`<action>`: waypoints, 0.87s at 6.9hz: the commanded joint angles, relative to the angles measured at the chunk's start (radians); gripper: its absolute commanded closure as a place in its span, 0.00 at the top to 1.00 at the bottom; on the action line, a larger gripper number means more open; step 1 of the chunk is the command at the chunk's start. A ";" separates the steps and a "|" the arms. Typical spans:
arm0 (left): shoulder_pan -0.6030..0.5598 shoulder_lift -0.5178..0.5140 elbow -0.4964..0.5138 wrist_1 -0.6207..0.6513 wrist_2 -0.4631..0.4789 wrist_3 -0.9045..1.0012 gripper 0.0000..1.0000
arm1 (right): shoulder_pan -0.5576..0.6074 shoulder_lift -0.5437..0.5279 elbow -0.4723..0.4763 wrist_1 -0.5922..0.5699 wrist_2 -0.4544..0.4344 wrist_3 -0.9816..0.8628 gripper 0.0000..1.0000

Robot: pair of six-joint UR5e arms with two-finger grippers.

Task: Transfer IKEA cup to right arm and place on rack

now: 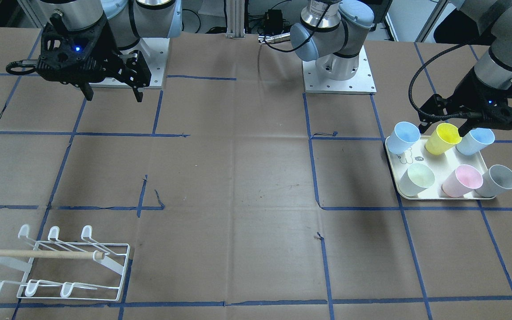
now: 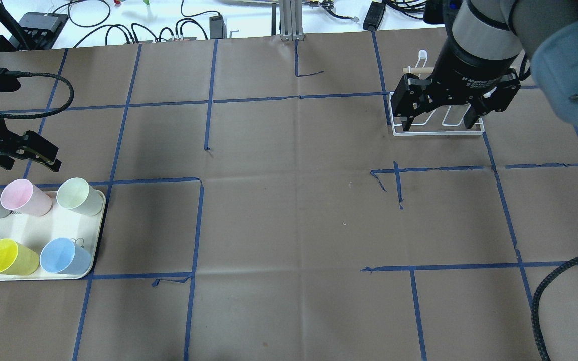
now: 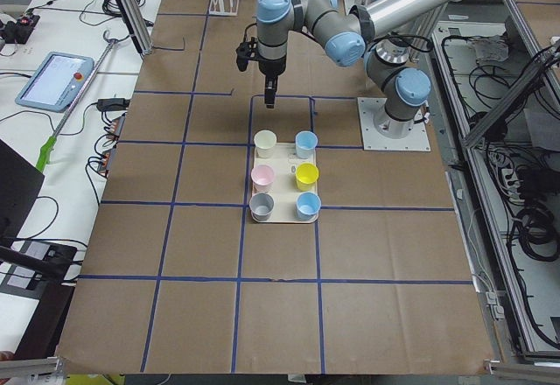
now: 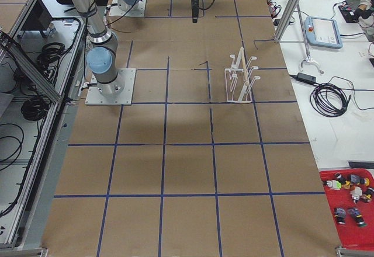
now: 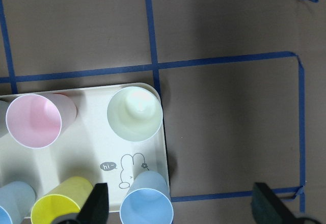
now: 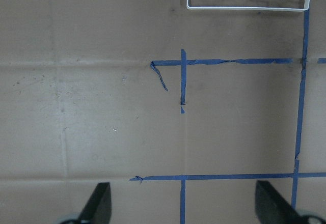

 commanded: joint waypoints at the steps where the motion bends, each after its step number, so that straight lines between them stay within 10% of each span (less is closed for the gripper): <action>1: 0.000 -0.039 -0.016 0.043 -0.004 -0.027 0.99 | 0.000 -0.001 0.000 0.000 0.000 0.000 1.00; 6: 0.000 -0.184 -0.196 0.362 -0.030 -0.043 0.99 | 0.000 0.002 0.000 -0.002 0.002 0.002 1.00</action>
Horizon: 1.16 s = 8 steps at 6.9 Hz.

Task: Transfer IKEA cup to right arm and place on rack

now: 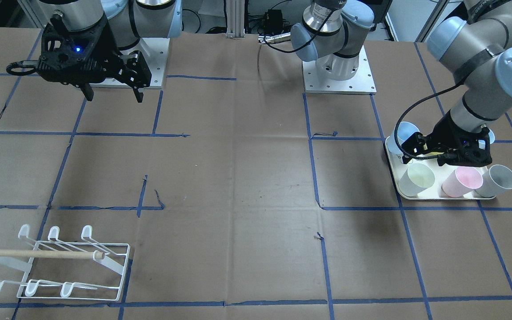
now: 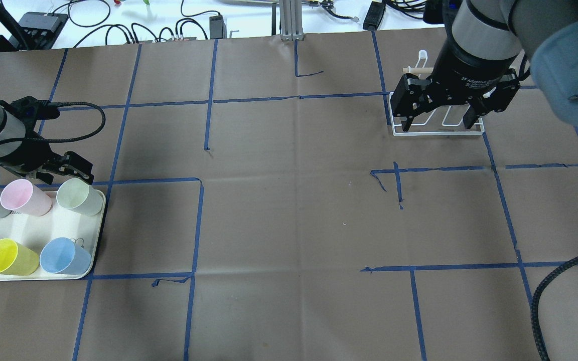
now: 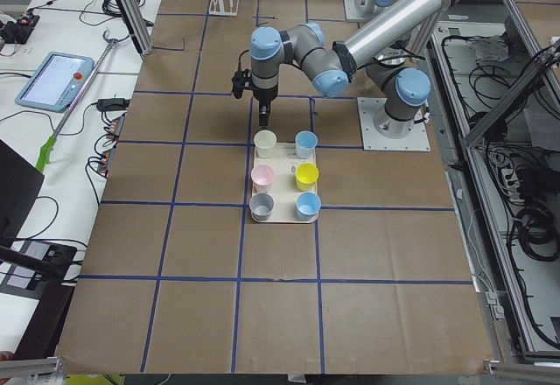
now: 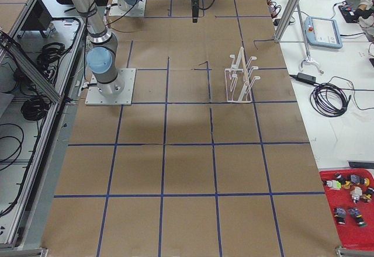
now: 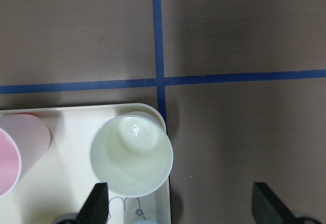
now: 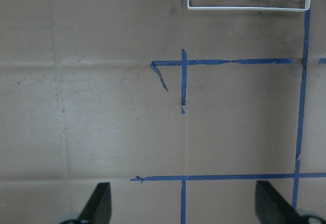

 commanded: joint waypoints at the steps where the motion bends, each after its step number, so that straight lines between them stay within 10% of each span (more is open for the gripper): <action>1: 0.000 -0.058 -0.052 0.090 0.000 -0.012 0.99 | 0.000 0.000 0.000 0.000 0.000 0.000 1.00; 5: 0.000 -0.097 -0.079 0.124 0.011 -0.006 0.99 | 0.000 0.002 0.000 0.000 0.002 0.000 1.00; 8: 0.000 -0.097 -0.070 0.123 0.015 -0.006 0.45 | 0.000 0.000 0.002 0.001 0.002 0.000 1.00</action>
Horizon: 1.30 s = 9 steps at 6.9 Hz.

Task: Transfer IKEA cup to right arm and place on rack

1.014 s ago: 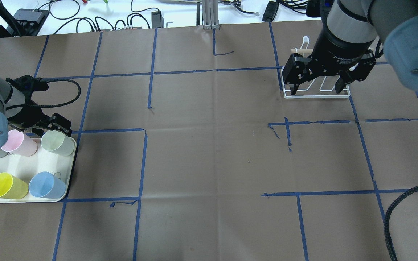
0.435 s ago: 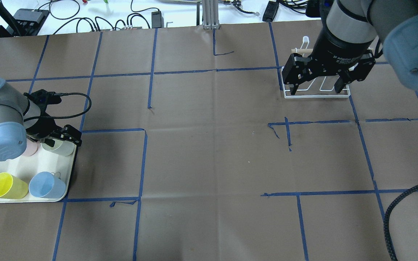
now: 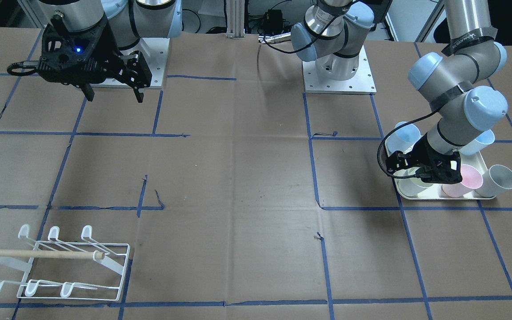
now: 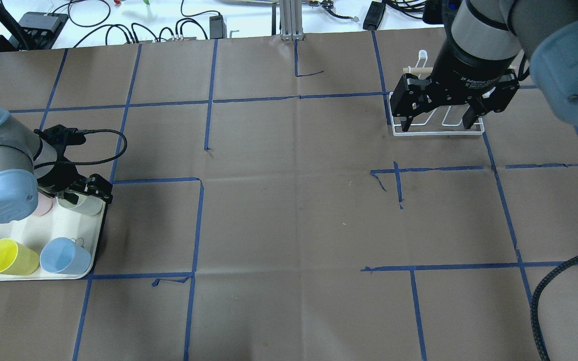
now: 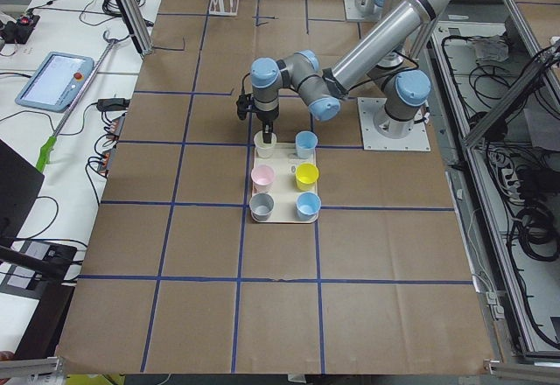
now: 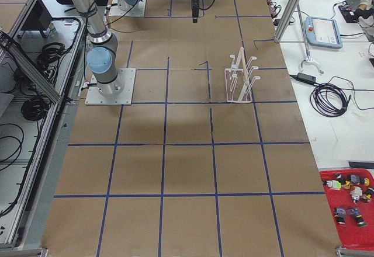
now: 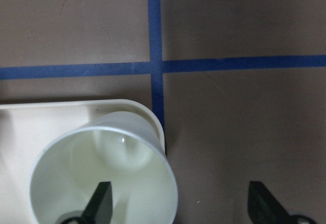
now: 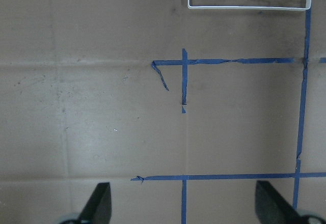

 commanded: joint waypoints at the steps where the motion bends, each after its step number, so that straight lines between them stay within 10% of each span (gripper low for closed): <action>1: 0.002 0.003 0.009 -0.005 0.007 0.003 0.19 | 0.002 0.000 0.001 0.001 0.000 0.001 1.00; 2: 0.002 0.008 0.009 -0.005 0.019 0.004 0.00 | 0.002 0.000 0.001 0.001 0.001 0.001 1.00; 6: -0.003 0.034 0.102 -0.072 0.037 0.001 0.00 | 0.003 -0.003 -0.002 -0.016 0.000 0.006 1.00; 9: -0.008 0.026 0.378 -0.375 0.025 -0.003 0.00 | 0.006 0.036 0.002 -0.141 0.006 0.046 0.99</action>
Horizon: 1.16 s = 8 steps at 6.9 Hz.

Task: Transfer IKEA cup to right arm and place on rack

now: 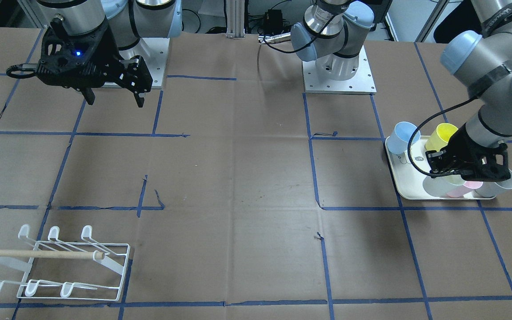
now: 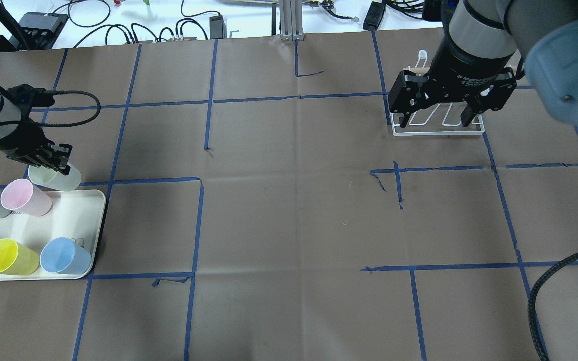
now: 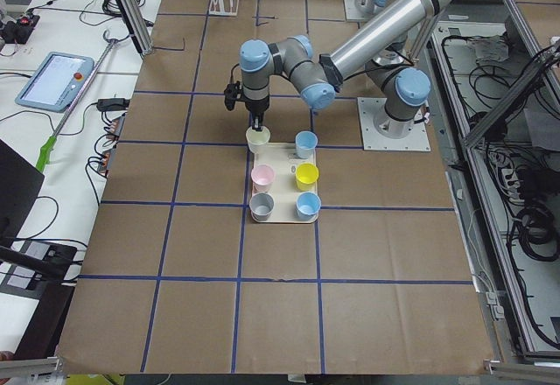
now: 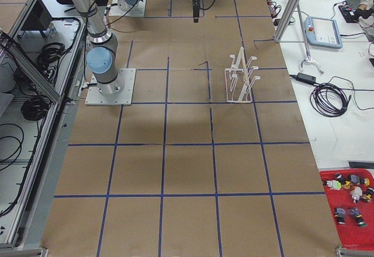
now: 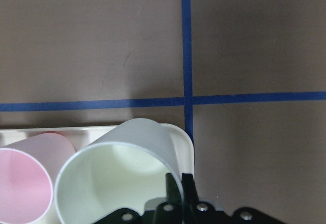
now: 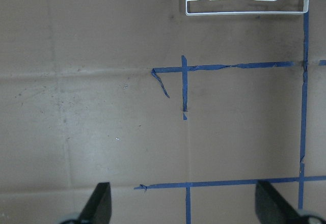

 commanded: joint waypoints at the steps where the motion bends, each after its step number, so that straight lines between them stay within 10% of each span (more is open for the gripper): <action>1: -0.014 -0.013 0.226 -0.239 -0.006 -0.003 0.00 | 0.001 0.052 0.017 -0.302 0.120 0.027 0.99; 4: -0.112 -0.033 0.488 -0.473 -0.023 -0.046 0.00 | 0.003 0.080 0.132 -0.702 0.553 0.268 1.00; 8: -0.167 -0.001 0.422 -0.356 -0.366 -0.028 0.00 | 0.004 0.078 0.411 -1.253 0.552 0.914 1.00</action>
